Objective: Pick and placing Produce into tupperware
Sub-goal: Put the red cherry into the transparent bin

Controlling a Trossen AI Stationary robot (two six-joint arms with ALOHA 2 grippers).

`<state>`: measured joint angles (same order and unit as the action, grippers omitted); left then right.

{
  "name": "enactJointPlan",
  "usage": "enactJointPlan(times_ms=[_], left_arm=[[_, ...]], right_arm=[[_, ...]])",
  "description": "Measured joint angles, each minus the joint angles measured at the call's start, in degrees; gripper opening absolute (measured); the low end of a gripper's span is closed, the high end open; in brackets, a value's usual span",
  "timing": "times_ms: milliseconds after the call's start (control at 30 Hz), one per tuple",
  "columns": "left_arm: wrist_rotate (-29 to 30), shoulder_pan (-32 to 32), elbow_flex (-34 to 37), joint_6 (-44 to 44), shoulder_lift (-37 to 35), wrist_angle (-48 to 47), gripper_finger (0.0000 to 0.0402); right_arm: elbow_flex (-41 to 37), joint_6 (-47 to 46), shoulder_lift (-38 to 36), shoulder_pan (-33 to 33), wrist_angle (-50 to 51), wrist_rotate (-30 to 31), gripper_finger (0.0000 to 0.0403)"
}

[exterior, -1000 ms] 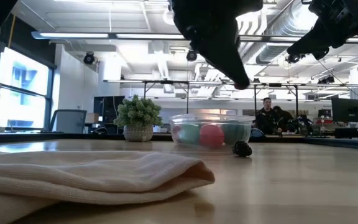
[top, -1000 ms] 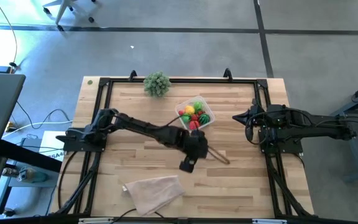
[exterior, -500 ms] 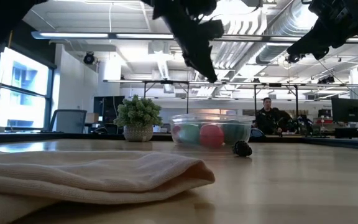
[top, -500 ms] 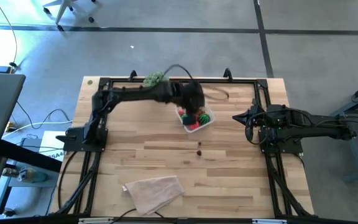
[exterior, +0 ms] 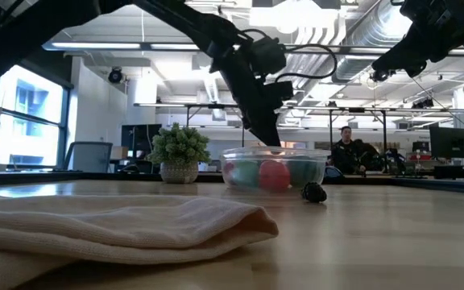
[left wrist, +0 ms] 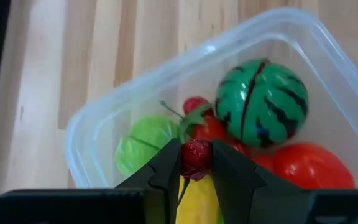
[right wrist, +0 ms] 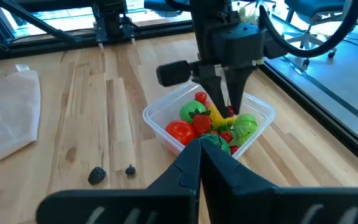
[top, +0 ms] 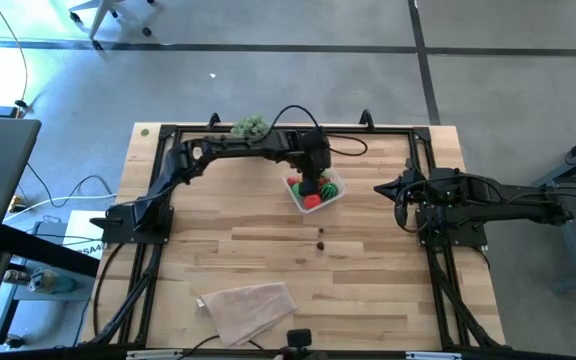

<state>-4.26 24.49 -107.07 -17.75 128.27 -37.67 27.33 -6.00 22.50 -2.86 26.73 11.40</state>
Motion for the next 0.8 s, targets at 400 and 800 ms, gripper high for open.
enactJointPlan(times_ms=[400,800], left_arm=[[1.9,-0.1,0.0,0.4,0.3,-0.6,0.0074],[2.4,-0.1,0.0,0.4,1.5,-0.8,0.0074]], right_arm=[[0.0,0.0,0.0,0.0,0.0,0.0,0.0],[0.0,-0.1,0.0,0.0,0.0,0.0,0.0]])
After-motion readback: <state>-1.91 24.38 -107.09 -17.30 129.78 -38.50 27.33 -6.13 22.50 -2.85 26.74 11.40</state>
